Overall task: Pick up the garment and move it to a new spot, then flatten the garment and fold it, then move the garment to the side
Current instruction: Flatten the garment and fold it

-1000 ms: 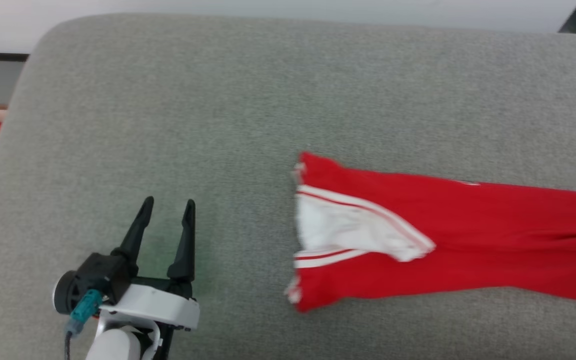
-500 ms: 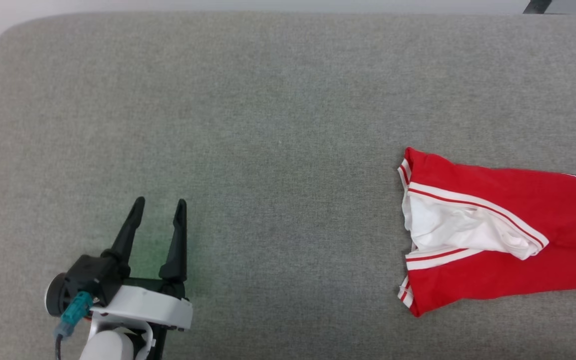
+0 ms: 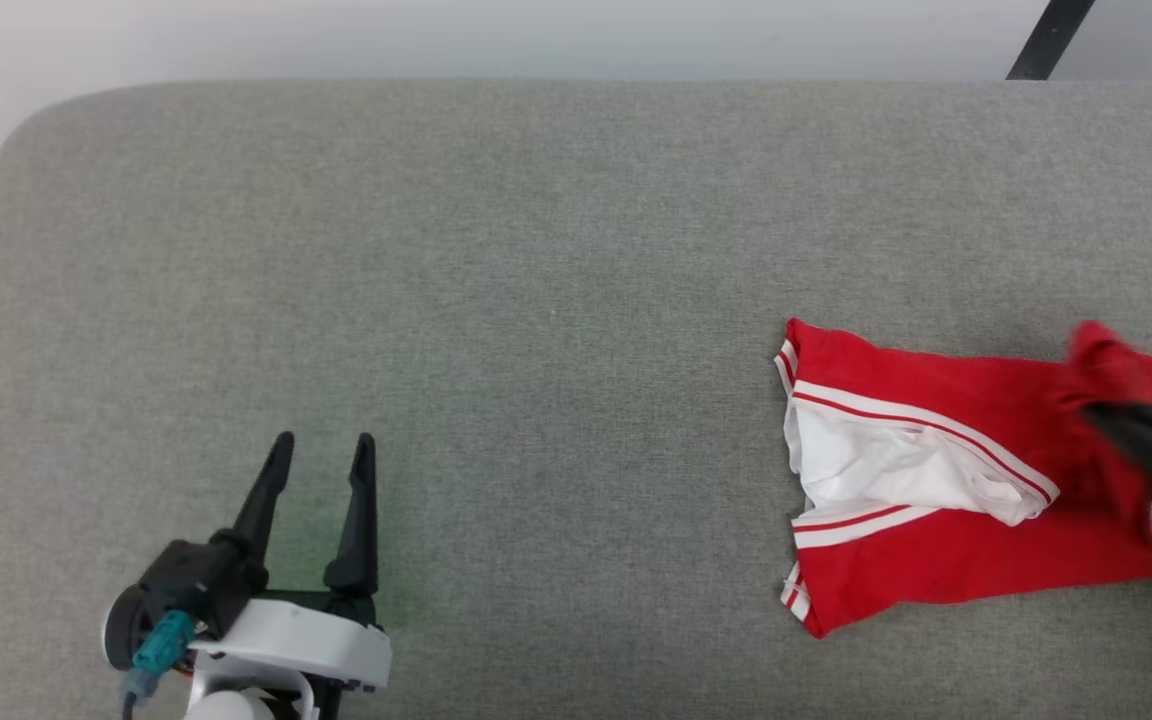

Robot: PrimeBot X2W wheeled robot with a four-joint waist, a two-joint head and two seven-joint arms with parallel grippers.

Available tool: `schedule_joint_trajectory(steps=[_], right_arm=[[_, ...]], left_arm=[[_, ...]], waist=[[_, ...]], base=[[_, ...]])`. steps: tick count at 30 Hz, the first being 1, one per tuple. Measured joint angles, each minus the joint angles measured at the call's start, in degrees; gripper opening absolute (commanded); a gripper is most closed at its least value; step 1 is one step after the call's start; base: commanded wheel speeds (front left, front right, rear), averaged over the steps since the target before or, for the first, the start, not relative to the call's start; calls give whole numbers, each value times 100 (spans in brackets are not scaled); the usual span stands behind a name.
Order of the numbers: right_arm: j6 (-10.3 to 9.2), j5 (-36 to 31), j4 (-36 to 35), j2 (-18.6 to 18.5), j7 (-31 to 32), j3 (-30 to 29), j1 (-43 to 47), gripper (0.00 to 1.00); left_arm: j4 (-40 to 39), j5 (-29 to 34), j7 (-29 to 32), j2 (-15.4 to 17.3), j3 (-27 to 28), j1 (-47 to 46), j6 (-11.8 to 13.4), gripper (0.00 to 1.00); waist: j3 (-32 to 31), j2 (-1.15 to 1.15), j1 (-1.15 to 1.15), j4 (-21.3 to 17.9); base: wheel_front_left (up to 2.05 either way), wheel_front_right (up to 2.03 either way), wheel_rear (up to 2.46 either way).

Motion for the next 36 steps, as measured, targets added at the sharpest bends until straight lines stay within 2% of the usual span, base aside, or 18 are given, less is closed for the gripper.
schedule_joint_trajectory(steps=[3,7,18,25,26,27,29,30,31,36], right_arm=[[0,-68,-374,224,43,417,-83,0],[0,-134,-452,558,42,973,-308,0],[0,-465,481,877,-656,1714,-563,0],[0,-511,1048,1002,-1121,1938,-665,0],[0,-511,1096,1018,-1196,1952,-699,3],[0,-511,1134,1032,-1267,1983,-731,21],[0,-510,1171,1037,-1429,2076,-758,48],[0,-492,1179,1040,-1529,2107,-762,85],[0,-466,1196,1040,-1616,2134,-779,100],[0,-315,1246,958,-2045,2264,-845,100]], left_arm=[[19,-20,0,-15,-69,4,0,100],[34,-76,0,-45,-171,-10,-1,100],[75,-178,0,-168,-326,-11,-1,100],[103,-198,0,-199,-341,-18,-1,100],[103,-198,0,-199,-324,-18,-1,100],[102,-198,0,-199,-307,-18,-1,100],[112,-197,0,-189,-282,-12,-1,100],[126,-197,0,-185,-278,-8,-1,100],[142,-197,0,-180,-272,-2,-1,100],[241,-215,0,-107,-253,18,-1,100]], waist=[[-24,0,0,54],[-42,0,0,163],[-47,0,0,536],[-32,0,0,636],[-38,0,0,632],[-46,0,0,622],[-75,0,0,593],[-93,0,0,574],[-113,0,0,553],[-236,0,0,401]], base=[[0,0,0],[0,0,0],[0,0,0],[0,0,0],[0,0,0],[0,0,0],[0,0,0],[0,0,0],[0,0,0],[0,0,0]])
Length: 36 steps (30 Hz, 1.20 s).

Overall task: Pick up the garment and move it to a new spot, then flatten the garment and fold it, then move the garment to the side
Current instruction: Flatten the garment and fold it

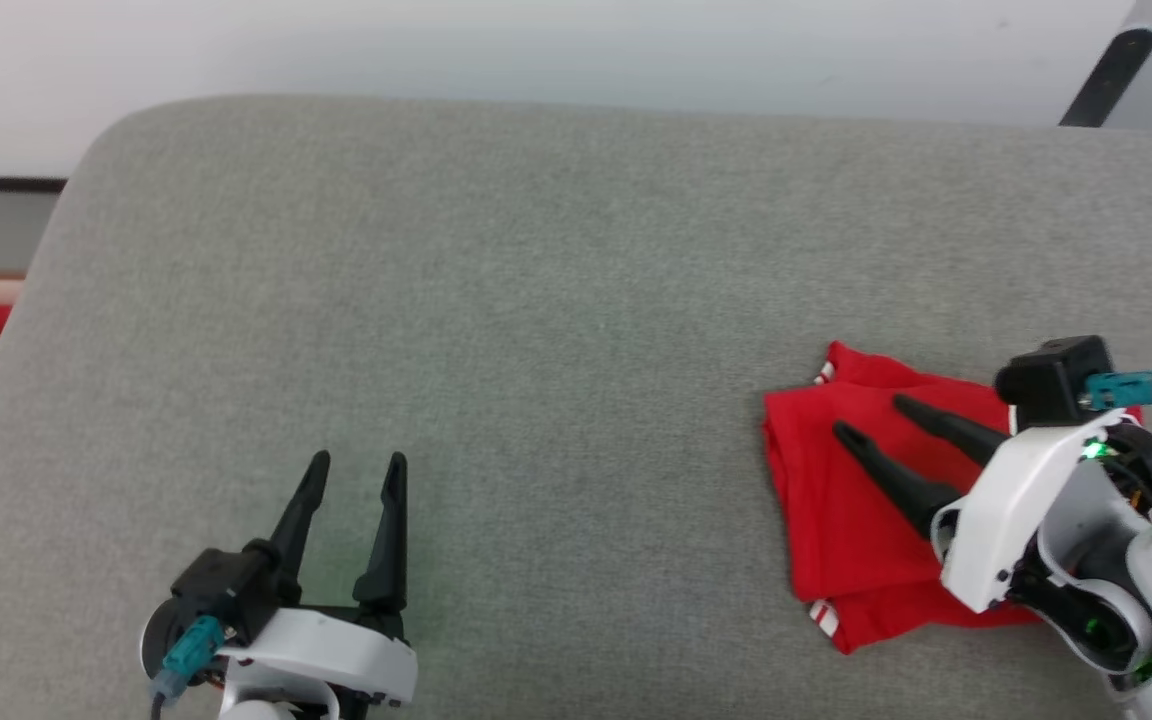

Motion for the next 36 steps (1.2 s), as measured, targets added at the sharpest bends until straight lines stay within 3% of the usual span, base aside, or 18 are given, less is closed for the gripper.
schedule_joint_trajectory(steps=[10,18,26,36], right_arm=[[0,-30,439,-470,-1060,-253,10,100],[0,-69,1032,-411,-2112,-636,388,100],[0,-140,1100,-292,-2904,-1054,876,100],[0,-686,822,29,-3159,-1605,1709,100]], left_arm=[[292,-245,0,203,-69,-20,0,100],[482,-398,0,301,-114,14,0,100],[354,-282,0,353,30,327,1,100],[-55,-54,0,427,302,990,68,100]], waist=[[-283,0,0,-380],[-543,0,0,-608],[-822,0,0,-742],[-1164,0,0,-763]], base=[[0,0,0],[0,0,0],[0,0,0],[0,0,0]])
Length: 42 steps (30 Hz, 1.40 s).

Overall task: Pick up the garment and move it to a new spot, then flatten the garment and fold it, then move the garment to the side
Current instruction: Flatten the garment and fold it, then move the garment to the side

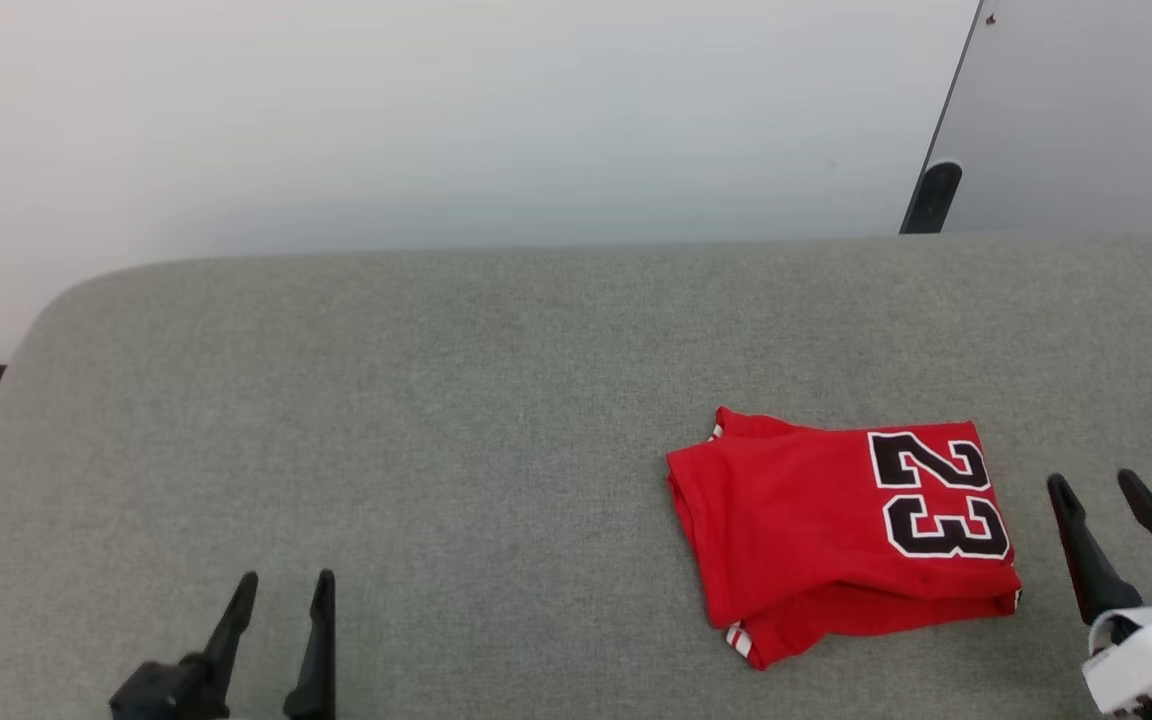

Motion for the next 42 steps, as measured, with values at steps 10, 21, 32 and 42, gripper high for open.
schedule_joint_trajectory(steps=[10,21,32,42], right_arm=[[0,-671,-781,433,327,-801,781,100],[0,-879,-1368,770,661,-1262,1157,100],[0,-922,-1214,588,1646,-1010,617,100],[0,-274,-302,-192,3999,-293,-1128,100]], left_arm=[[-605,16,0,113,187,605,2,100],[-909,66,0,129,162,837,94,100],[-995,62,5,79,54,754,163,100],[-780,93,5,-2,-237,2,116,100]], waist=[[-156,0,0,39],[-164,0,0,55],[-11,0,0,62],[576,0,0,136]], base=[[0,0,0],[0,0,0],[0,0,0],[0,0,0]])
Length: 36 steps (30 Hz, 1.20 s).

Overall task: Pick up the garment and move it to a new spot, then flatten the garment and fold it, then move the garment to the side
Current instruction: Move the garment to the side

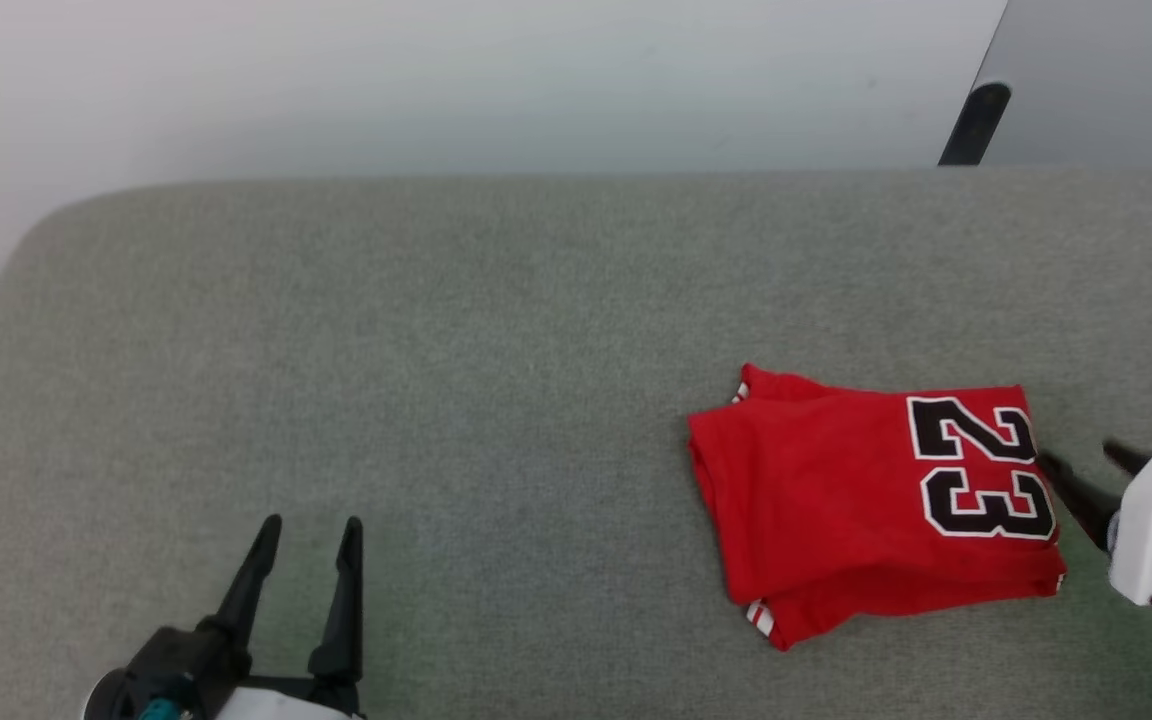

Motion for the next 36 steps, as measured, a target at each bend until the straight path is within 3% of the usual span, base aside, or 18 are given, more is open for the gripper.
schedule_joint_trajectory(steps=[3,7,17,18,19,20,30,36], right_arm=[[0,376,304,-227,1013,149,-160,100],[0,710,501,-326,1848,297,-429,100],[0,678,957,-309,2000,474,-918,100],[0,690,958,-325,1965,513,-933,54],[0,702,955,-345,1917,544,-951,34],[0,739,958,-364,1841,556,-959,0],[10,1110,999,-346,784,572,-866,0],[1,1247,1082,-738,401,168,-676,0]], left_arm=[[96,-1,0,-19,-63,-129,-8,100],[132,-2,-1,-51,-69,-290,-24,100],[162,44,-4,-208,-130,-735,-86,100],[171,60,-4,-219,-129,-762,-100,100],[186,74,-4,-227,-127,-772,-100,100],[199,78,-4,-243,-122,-780,-101,100],[223,160,-4,-326,-85,-836,-149,100],[65,194,-4,-324,-87,-905,-154,100]], waist=[[174,0,0,59],[414,0,0,132],[1011,0,0,290],[1056,0,0,306],[1093,0,0,320],[1126,0,0,333],[1080,0,0,132],[1024,0,0,-187]], base=[[0,0,0],[0,0,0],[0,0,0],[0,0,0],[0,0,0],[0,0,0],[0,0,0],[0,0,0]])
